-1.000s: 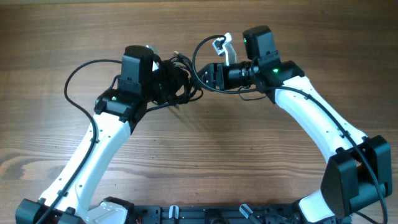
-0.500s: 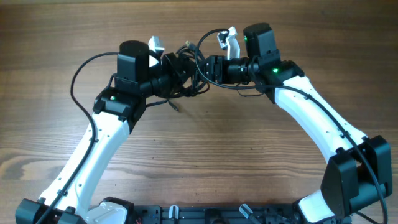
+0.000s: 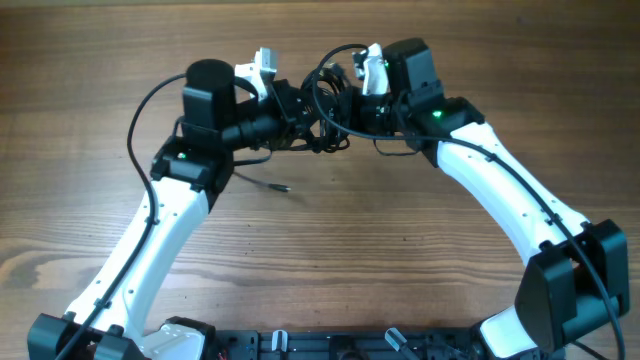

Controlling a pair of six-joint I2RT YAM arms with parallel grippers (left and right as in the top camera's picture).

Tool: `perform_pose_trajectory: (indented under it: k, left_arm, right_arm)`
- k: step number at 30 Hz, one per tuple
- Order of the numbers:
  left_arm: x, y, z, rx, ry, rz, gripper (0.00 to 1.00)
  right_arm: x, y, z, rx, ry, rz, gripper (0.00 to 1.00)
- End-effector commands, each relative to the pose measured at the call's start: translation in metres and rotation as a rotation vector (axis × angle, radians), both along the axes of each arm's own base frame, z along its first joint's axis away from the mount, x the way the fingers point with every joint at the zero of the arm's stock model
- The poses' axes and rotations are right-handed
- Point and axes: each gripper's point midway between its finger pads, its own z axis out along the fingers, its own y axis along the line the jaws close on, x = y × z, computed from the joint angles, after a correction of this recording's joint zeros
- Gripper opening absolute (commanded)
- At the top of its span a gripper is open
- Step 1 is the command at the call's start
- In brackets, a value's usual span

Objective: Untangle cables

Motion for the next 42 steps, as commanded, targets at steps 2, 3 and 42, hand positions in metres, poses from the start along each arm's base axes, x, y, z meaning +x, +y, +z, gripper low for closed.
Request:
perform_pose_trajectory:
  k: [2,3,42]
  left_arm:
    - [0.009,0.039,0.021,-0.03,-0.065,0.011,0.04]
    - [0.013,0.05,0.017,-0.01,-0.073,0.032,0.04]
    - [-0.015,0.147,-0.109,0.566,0.183,0.199,0.04]
  right_arm:
    - [0.018,-0.048,-0.029,-0.119,0.056,-0.141,0.04]
    - [0.019,-0.055,-0.031,-0.131,0.058,-0.145,0.04]
    - [-0.028,-0.05,0.021,-0.181,-0.132,0.082,0.35]
